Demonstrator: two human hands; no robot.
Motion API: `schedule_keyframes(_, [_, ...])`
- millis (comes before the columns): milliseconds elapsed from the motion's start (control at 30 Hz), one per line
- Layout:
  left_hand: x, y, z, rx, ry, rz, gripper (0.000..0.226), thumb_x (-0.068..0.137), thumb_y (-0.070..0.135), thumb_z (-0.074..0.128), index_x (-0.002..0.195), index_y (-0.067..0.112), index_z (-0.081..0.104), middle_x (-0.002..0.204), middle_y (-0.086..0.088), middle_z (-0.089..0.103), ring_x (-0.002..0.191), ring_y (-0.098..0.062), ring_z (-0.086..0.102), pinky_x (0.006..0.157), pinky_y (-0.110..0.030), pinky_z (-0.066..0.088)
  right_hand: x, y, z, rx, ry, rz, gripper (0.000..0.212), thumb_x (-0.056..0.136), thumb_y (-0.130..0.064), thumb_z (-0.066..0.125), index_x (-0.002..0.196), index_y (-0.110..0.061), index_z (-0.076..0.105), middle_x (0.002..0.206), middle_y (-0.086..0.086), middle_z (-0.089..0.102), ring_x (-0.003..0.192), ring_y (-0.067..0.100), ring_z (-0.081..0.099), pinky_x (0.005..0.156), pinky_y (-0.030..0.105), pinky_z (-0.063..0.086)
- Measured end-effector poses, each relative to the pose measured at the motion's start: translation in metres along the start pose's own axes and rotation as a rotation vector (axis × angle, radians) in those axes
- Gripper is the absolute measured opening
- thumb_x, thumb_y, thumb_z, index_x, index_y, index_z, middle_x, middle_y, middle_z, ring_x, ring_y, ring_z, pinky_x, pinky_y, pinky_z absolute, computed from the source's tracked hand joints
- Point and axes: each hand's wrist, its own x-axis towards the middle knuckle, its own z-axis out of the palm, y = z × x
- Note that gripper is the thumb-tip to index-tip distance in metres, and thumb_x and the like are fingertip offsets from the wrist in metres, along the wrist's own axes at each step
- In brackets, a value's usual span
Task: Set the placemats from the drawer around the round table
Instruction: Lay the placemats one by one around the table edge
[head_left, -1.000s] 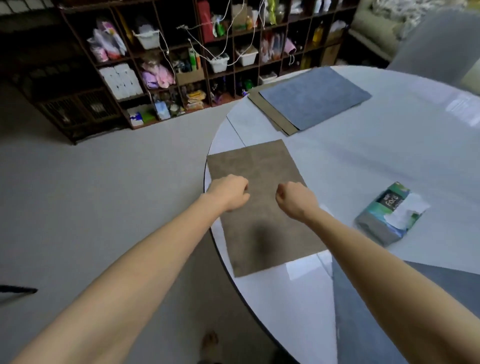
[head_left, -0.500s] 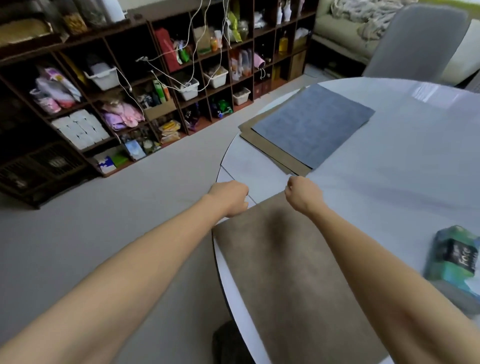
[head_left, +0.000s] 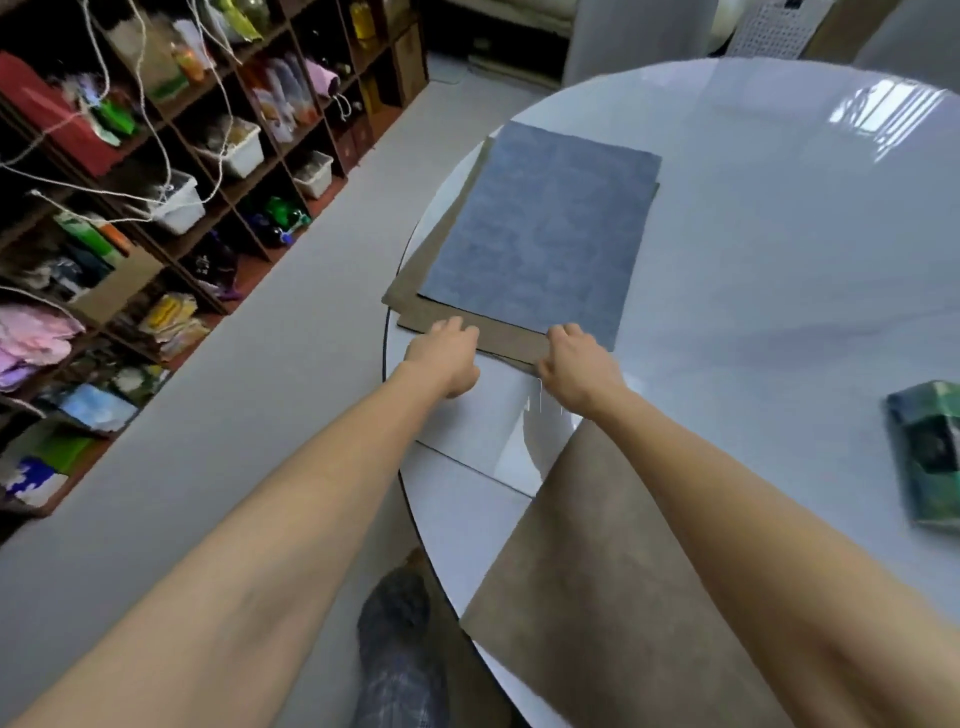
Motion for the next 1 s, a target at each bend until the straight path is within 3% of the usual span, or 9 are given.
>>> schedule_keyframes(167, [0.076,-0.04,-0.008,0.065,-0.041,0.207,0.058,0.099,0.035,0.047,0.149,0.015,0.026,0.16,-0.011,0.01,0.148,-0.03,0.01,0.115,-0.044,0.025,0.067,-0.019,0.01,-0.041,0.023,0.145,0.025,0.091,-0.015,0.045,0.112,-0.003,0.045,0.122,0.015,0.046,0.116,0.035,0.045,0.09,0.04,0.038])
schedule_keyframes(267, [0.114,-0.061,-0.006,0.14,0.02,0.28,0.065,0.099,0.025,0.047,0.153,0.017,0.011,0.161,-0.01,0.002,0.149,-0.032,0.001,0.119,-0.042,0.015,0.111,-0.024,0.019,-0.16,-0.062,0.152,0.059,0.088,-0.014,0.046,0.142,0.0,0.026,0.151,0.019,0.024,0.143,0.032,0.021,0.113,0.039,0.022])
schedule_keyframes(367, [0.142,-0.074,-0.002,0.217,0.021,0.333,0.079,0.093,0.024,0.052,0.154,0.017,0.002,0.162,-0.011,-0.003,0.149,-0.032,-0.004,0.12,-0.043,0.008,0.135,-0.03,0.029,-0.296,-0.213,0.151,0.086,0.086,-0.019,0.054,0.151,-0.003,0.0,0.159,0.018,-0.003,0.148,0.031,-0.001,0.121,0.041,0.007])
schedule_keyframes(567, [0.161,-0.071,-0.009,0.317,-0.037,0.49,0.076,0.094,0.028,0.048,0.154,0.014,0.003,0.16,-0.017,0.0,0.148,-0.033,0.006,0.119,-0.048,0.009,0.139,-0.035,0.04,-0.319,-0.185,0.132,0.08,0.087,-0.007,0.05,0.15,0.002,0.0,0.157,0.026,0.001,0.147,0.036,0.005,0.118,0.04,0.018])
schedule_keyframes(700, [0.162,-0.076,-0.013,0.373,-0.03,0.558,0.065,0.098,0.034,0.036,0.153,0.01,0.008,0.16,-0.018,0.005,0.147,-0.036,0.011,0.116,-0.05,0.018,0.136,-0.034,0.03,-0.204,-0.136,0.108,0.061,0.093,-0.008,0.041,0.148,0.0,0.016,0.156,0.02,0.015,0.144,0.03,0.016,0.113,0.036,0.025])
schedule_keyframes(800, [0.159,-0.081,-0.016,0.39,-0.011,0.575,0.06,0.1,0.024,0.036,0.153,0.01,0.01,0.16,-0.014,0.008,0.146,-0.033,0.014,0.115,-0.049,0.022,0.128,-0.031,0.026,-0.164,-0.165,0.118,0.057,0.094,-0.005,0.038,0.148,-0.004,0.019,0.158,0.014,0.015,0.145,0.026,0.018,0.11,0.038,0.032])
schedule_keyframes(867, [0.159,-0.085,-0.016,0.343,0.015,0.563,0.056,0.099,0.011,0.038,0.151,0.012,0.018,0.159,-0.01,0.017,0.145,-0.029,0.022,0.112,-0.046,0.029,0.123,-0.028,0.025,-0.192,-0.13,0.118,0.046,0.09,0.001,0.037,0.136,-0.005,0.037,0.142,0.016,0.04,0.129,0.031,0.042,0.092,0.04,0.046])
schedule_keyframes(933, [0.158,-0.083,-0.021,0.198,0.088,0.532,0.039,0.099,0.01,0.036,0.138,0.016,0.041,0.143,-0.009,0.046,0.129,-0.03,0.046,0.098,-0.044,0.043,0.12,-0.027,0.017,-0.168,-0.06,0.167,0.034,0.084,0.004,0.039,0.114,-0.007,0.049,0.114,0.016,0.059,0.1,0.035,0.056,0.07,0.039,0.042])
schedule_keyframes(1000, [0.15,-0.076,-0.03,0.045,0.231,0.512,0.024,0.102,0.02,0.035,0.117,0.018,0.054,0.113,-0.008,0.066,0.101,-0.035,0.061,0.072,-0.039,0.047,0.113,-0.023,0.005,-0.132,0.038,0.237,0.028,0.084,-0.002,0.041,0.109,-0.011,0.052,0.102,0.016,0.064,0.09,0.037,0.058,0.063,0.036,0.036])
